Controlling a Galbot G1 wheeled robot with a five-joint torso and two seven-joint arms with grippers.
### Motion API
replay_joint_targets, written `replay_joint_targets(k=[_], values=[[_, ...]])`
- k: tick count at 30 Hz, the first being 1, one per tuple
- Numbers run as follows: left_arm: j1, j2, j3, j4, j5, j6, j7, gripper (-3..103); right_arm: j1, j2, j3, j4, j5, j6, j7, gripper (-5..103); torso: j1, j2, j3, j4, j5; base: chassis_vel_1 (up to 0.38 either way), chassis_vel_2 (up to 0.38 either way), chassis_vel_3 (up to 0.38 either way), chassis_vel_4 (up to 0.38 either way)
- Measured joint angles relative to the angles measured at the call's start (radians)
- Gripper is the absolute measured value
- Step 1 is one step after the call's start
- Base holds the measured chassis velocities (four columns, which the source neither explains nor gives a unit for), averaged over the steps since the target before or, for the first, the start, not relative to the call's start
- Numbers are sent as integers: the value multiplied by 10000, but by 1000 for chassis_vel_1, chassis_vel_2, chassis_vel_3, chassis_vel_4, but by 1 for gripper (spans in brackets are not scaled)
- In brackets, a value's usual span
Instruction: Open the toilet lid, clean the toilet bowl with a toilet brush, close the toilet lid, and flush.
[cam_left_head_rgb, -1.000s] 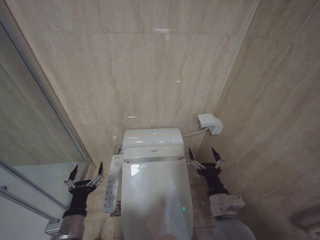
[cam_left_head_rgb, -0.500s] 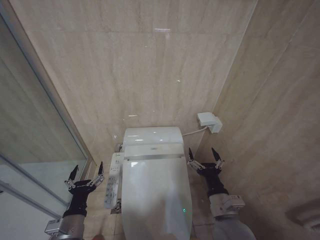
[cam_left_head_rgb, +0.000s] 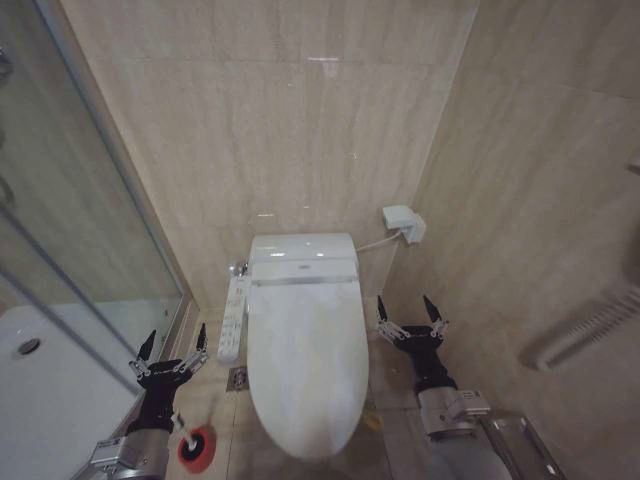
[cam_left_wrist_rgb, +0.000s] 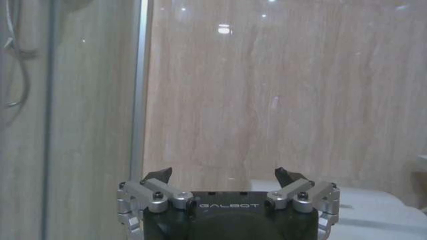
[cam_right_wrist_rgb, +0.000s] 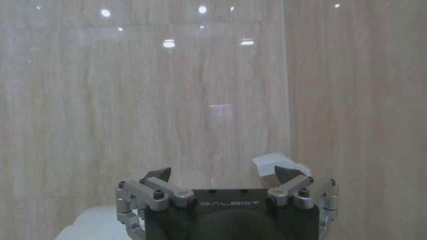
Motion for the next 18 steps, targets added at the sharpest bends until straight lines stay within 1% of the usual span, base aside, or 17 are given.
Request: replay_joint_targets(k=[1,5,14,18], values=[[1,0,0,0,0,-1,0,100,-5,0,0,0,0,0,-1,100,-6,3,-4,-1,5,202,-191,-195,227],[6,0,0,0,0,0,0,100,-8,0,0,0,0,0,0,100,-7,4,-3,-1,3,115,-99,-122,123],[-5,0,1,-1,0,1,0,100,8,0,0,0,0,0,0,100,18,-7,6,0,3,0,0,0,0],[-2,1,1,-1,0,1,0,100,6,0,0,0,0,0,-1,100,9,-5,3,1,3,75,-79,-98,89]])
